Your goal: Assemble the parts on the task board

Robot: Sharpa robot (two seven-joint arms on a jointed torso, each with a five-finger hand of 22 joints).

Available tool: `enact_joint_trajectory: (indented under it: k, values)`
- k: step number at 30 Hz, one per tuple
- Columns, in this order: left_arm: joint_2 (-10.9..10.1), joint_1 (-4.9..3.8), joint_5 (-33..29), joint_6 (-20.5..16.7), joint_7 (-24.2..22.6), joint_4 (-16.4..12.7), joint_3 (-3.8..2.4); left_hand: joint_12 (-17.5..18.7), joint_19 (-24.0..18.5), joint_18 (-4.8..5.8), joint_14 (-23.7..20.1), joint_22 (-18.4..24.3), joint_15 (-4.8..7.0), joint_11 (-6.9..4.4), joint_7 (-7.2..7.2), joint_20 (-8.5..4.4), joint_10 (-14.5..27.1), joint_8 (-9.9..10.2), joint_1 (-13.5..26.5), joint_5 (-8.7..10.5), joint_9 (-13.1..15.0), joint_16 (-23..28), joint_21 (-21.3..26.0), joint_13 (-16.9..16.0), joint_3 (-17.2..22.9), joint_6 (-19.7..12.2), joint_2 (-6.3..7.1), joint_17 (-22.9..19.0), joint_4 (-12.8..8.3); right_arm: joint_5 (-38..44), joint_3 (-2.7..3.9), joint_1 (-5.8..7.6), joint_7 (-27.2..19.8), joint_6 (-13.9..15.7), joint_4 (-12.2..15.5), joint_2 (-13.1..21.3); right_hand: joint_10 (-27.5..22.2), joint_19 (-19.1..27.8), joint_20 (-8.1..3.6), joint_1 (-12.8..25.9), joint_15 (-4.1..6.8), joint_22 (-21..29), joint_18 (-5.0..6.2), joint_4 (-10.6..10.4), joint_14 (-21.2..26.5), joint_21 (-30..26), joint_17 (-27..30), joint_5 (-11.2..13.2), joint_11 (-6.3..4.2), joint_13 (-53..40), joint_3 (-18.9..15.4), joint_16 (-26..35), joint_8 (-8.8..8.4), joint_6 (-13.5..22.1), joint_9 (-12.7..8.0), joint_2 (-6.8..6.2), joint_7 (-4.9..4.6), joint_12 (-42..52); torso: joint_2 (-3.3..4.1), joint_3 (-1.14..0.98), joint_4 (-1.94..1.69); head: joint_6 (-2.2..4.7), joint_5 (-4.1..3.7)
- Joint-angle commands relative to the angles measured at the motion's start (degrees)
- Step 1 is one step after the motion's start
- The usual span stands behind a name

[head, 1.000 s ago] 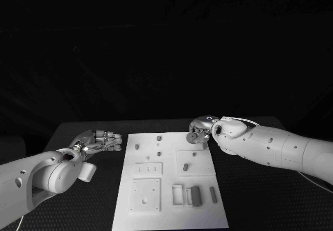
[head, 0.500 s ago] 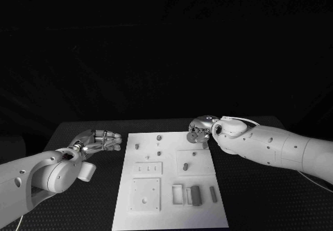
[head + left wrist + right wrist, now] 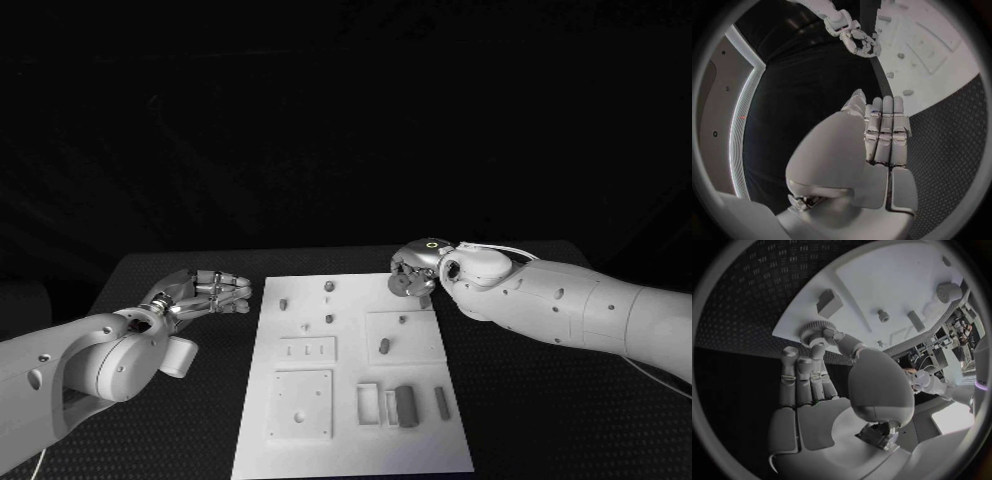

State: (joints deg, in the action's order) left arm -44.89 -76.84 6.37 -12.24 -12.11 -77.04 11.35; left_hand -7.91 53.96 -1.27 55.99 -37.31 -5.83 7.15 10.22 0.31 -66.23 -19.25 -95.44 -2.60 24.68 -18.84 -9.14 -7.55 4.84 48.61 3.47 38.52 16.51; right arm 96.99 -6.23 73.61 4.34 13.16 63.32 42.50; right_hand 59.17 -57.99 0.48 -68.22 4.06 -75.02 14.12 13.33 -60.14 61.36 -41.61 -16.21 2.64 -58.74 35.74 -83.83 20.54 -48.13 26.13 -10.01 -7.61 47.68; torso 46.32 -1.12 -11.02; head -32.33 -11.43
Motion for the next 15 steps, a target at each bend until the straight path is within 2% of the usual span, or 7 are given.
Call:
enact_joint_trajectory:
  k: [1, 9, 15]
  values:
    - [0.08, -0.04, 0.27, 0.58, -0.43, -0.09, -0.05, 0.24, 0.29, -0.57, 0.42, 0.02, -0.11, -0.1, 0.04, -0.05, -0.5, 0.18, 0.21, -0.26, -0.07, 0.39, 0.28, 0.01, -0.26, 0.29, 0.25, 0.1, 0.03, 3.39, -0.2, -0.31, -0.17, 1.22, 0.15, 0.04, -0.56, -0.81, -0.37, 0.63, 1.04, -0.98, 0.88, -0.76, -0.85, 0.57, -0.25, -0.22, -1.97, 0.25, -0.06, -0.47, 0.62, -8.67, 0.31, 0.24, 0.91, 0.52, 0.0, 0.0, -0.03, 0.06, -0.05]
    - [0.05, -0.04, 0.28, 0.37, -0.46, -0.12, -0.05, 0.26, 0.31, -0.57, 0.44, 0.02, -0.11, -0.1, 0.03, -0.05, -0.52, 0.19, 0.2, -0.26, -0.07, 0.41, 0.3, 0.01, -0.26, 0.3, 0.22, 0.12, 0.04, 5.95, -0.2, -0.31, 1.27, 3.76, 1.82, 0.3, 1.31, -1.98, -1.23, 1.54, 1.78, -0.99, 0.88, -2.46, -2.22, 1.48, -0.85, -0.2, -2.73, 0.92, -0.22, -1.05, 1.21, -10.27, 0.88, 0.27, 1.65, 0.69, 0.0, 0.01, -0.03, 0.09, -0.05]
    - [-0.08, -0.05, 0.28, 0.18, -0.46, -0.25, -0.05, 0.28, 0.31, -0.57, 0.45, 0.02, -0.11, -0.1, 0.03, -0.05, -0.54, 0.19, 0.18, -0.26, -0.07, 0.43, 0.31, 0.0, -0.26, 0.32, 0.22, 0.15, 0.03, 8.21, -0.17, -0.3, 3.33, 5.77, 4.62, 0.97, 1.83, -2.29, -1.51, 1.99, 1.99, -0.95, 0.88, -3.27, -2.61, 1.68, -0.98, -0.21, -2.92, 1.23, -0.24, -1.02, 1.25, -10.58, 1.0, -0.1, 1.83, 0.58, -0.01, 0.06, 0.01, 0.12, 0.07]
